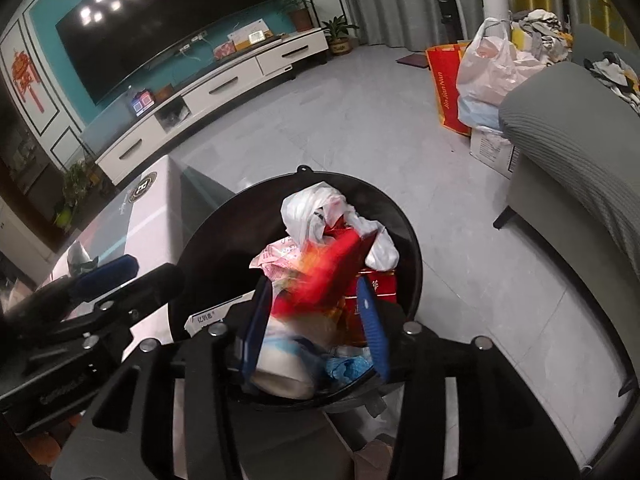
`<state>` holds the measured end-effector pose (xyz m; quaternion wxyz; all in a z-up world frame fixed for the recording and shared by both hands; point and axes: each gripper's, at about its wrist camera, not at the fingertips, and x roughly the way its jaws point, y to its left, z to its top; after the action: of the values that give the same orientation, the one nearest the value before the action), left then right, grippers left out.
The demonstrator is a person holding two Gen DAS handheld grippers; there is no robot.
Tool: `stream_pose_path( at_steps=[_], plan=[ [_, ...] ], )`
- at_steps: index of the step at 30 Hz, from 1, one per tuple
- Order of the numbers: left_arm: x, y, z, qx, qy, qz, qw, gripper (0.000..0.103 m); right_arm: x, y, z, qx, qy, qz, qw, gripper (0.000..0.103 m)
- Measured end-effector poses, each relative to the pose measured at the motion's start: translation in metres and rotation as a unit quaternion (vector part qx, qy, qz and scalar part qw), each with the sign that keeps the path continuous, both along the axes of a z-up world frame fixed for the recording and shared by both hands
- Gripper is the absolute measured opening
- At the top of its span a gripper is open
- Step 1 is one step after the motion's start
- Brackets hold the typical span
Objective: Collect trash
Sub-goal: 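Carry the snack bag and paper cup over the bin and open both tools, then grasp the white tissue with the right tool while the left tool grasps the pink bag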
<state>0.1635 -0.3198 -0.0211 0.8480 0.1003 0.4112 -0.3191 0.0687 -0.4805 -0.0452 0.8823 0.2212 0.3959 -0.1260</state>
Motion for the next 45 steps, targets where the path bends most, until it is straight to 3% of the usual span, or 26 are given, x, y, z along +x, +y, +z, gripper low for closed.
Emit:
stream_pose_path(
  at_steps=[5,11,16,19,24,28,35,39,41,45],
  plan=[
    [-0.016,0.015,0.017,-0.002,-0.054,0.014,0.9984,0.091,-0.005,0.003,0.009,0.001,-0.019,-0.004,1.0,0.05],
    [-0.031,0.057,0.037,-0.009,-0.099,0.07,0.9926,0.1,-0.004,0.021,0.029,0.01,-0.06,0.014,0.998,0.062],
    [-0.035,0.097,0.044,-0.004,-0.102,0.104,0.9893,0.1,0.003,0.045,0.044,0.016,-0.093,0.039,0.995,0.081],
    [-0.037,0.12,0.045,0.006,-0.106,0.128,0.9861,0.1,0.011,0.064,0.049,0.025,-0.104,0.057,0.993,0.088],
    [-0.035,0.175,0.045,0.006,-0.093,0.17,0.981,0.1,0.029,0.106,0.053,0.032,-0.106,0.096,0.989,0.094],
    [-0.031,0.238,0.037,-0.009,-0.059,0.218,0.9741,0.1,0.044,0.145,0.051,0.03,-0.096,0.137,0.985,0.094],
    [-0.04,0.376,0.015,-0.039,-0.024,0.324,0.9449,0.1,0.062,0.231,0.043,0.005,-0.059,0.237,0.97,0.098],
    [-0.045,0.461,-0.003,-0.1,0.019,0.406,0.908,0.1,0.062,0.278,0.038,-0.012,-0.054,0.303,0.951,0.098],
    [-0.043,0.487,-0.004,-0.144,0.034,0.423,0.894,0.1,0.062,0.299,0.034,-0.017,-0.05,0.323,0.945,0.098],
    [-0.043,0.497,-0.008,-0.122,0.023,0.434,0.8926,0.1,0.069,0.337,0.025,-0.012,-0.038,0.366,0.93,0.098]
  ],
)
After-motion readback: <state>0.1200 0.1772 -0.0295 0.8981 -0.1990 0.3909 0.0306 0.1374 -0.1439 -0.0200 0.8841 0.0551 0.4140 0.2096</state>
